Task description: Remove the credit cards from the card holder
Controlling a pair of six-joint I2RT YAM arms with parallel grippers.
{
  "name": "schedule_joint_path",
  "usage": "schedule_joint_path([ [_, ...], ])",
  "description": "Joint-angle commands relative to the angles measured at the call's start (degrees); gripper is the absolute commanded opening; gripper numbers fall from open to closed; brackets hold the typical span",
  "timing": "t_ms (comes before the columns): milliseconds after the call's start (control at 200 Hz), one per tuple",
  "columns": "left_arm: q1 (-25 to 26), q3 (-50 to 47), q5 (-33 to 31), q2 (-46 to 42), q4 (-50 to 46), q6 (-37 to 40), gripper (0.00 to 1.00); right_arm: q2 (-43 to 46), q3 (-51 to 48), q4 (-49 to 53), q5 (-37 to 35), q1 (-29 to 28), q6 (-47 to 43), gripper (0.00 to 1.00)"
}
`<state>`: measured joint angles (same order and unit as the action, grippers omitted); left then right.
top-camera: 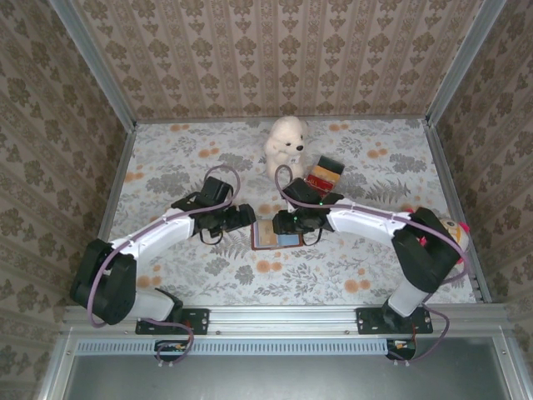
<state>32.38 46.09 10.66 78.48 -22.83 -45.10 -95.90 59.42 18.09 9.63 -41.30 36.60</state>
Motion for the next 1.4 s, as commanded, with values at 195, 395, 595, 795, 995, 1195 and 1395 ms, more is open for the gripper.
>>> schedule_joint_path([
  [195,0.43,1.16,5.57,1.64,2.1,-0.57,0.7,-5.77,1.08,-5.74,5.93,1.56,4.38,0.28],
  [395,2.49,4.59,6.09,6.74,2.53,-0.59,0.55,-5.79,-1.55,-7.93,4.71,2.27,5.93,0.24],
  [595,3.48,6.29,6.57,11.34,4.84,-1.47,0.3,-7.03,-3.12,-10.42,7.08,3.67,6.61,0.22],
  [795,3.44,7.52,6.79,14.55,5.05,-1.32,0.19,-8.72,-3.61,-12.98,9.91,4.46,7.34,0.19],
  [995,3.65,6.32,6.4,16.61,6.37,-2.56,0.11,-9.63,-3.83,-14.11,11.57,4.47,7.43,0.18],
  [1195,3.63,5.36,4.91,17.28,6.27,-2.62,0.08,-8.64,-4.43,-16.47,12.85,4.47,7.52,0.18],
  [1395,3.65,4.87,4.62,18.51,5.94,-2.23,0.08,-7.18,-5.53,-18.55,12.74,4.38,7.43,0.19],
])
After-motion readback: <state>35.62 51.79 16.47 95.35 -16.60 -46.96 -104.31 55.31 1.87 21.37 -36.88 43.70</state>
